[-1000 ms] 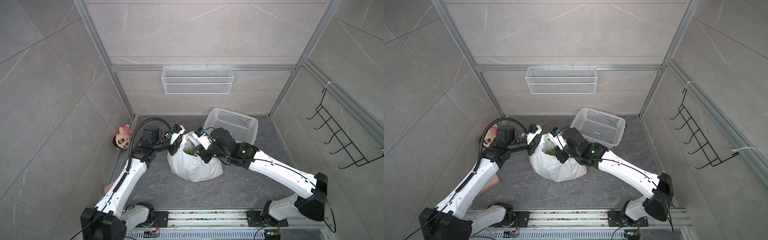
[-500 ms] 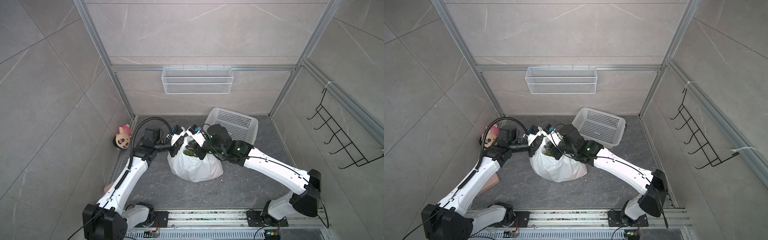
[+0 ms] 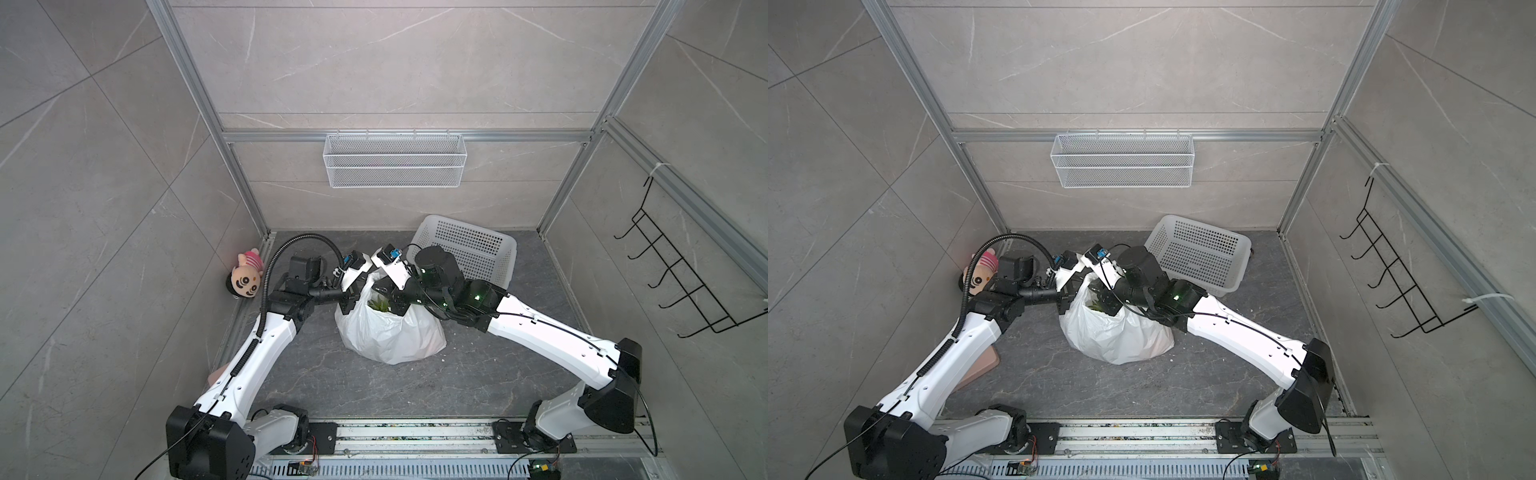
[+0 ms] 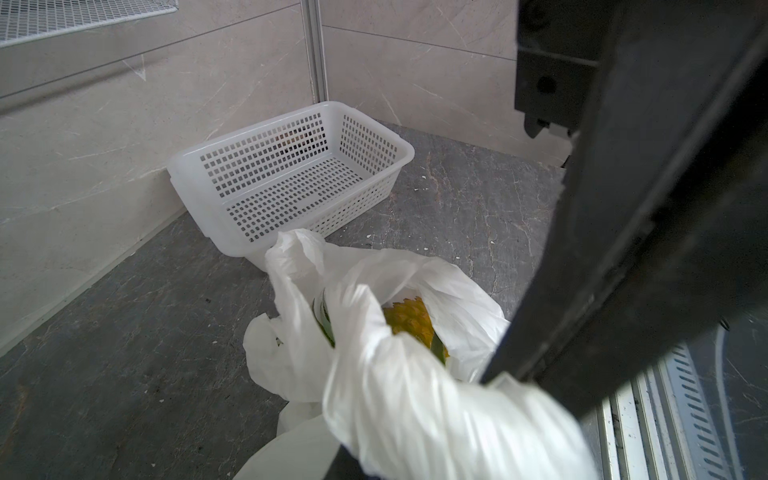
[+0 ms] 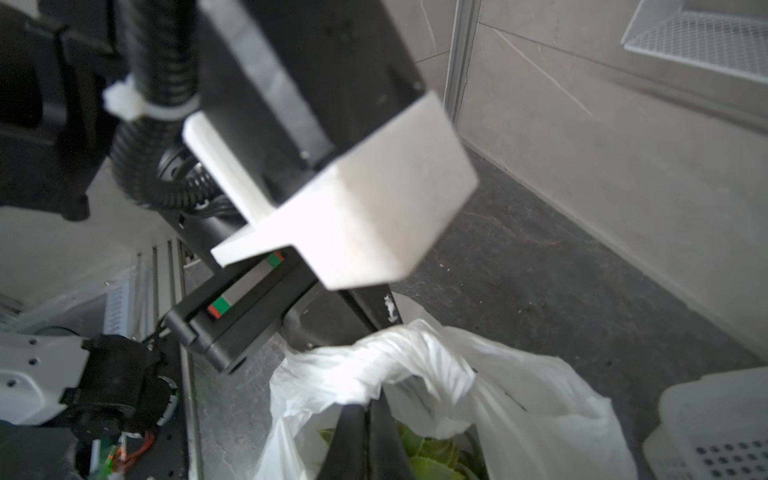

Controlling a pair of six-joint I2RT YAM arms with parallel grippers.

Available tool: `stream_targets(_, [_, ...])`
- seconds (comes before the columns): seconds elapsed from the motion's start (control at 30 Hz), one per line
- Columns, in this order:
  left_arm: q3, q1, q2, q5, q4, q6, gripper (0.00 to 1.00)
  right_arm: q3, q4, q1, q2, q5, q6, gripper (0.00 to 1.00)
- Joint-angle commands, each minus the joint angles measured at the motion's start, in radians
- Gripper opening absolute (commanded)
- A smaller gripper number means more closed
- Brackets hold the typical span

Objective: Place the pineapple into a plastic bag & tie a knot
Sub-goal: Tie the plastic bag at the center of the board.

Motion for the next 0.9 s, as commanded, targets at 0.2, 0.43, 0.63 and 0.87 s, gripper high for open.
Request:
stream_targets(0.2, [-0.005, 0.002, -0.042, -0.090, 0.043, 0.020, 0.00, -0.065, -0.069, 0.006, -0.098, 0.080, 0.053, 0.00])
stream_targets(0.43, [0.031, 0.004, -0.063, -0.185, -0.038, 0.067, 0.00, -0.146, -0.212, 0.005, -0.188, 0.246, 0.163, 0.00])
stream_targets(0.63, [0.086, 0.003, -0.080, -0.261, -0.145, 0.109, 0.00, -0.164, -0.231, 0.005, -0.195, 0.249, 0.199, 0.00])
stream_targets(0.87, [0.118, 0.002, -0.116, -0.495, -0.223, 0.134, 0.00, -0.182, -0.265, 0.000, -0.207, 0.493, 0.276, 0.00])
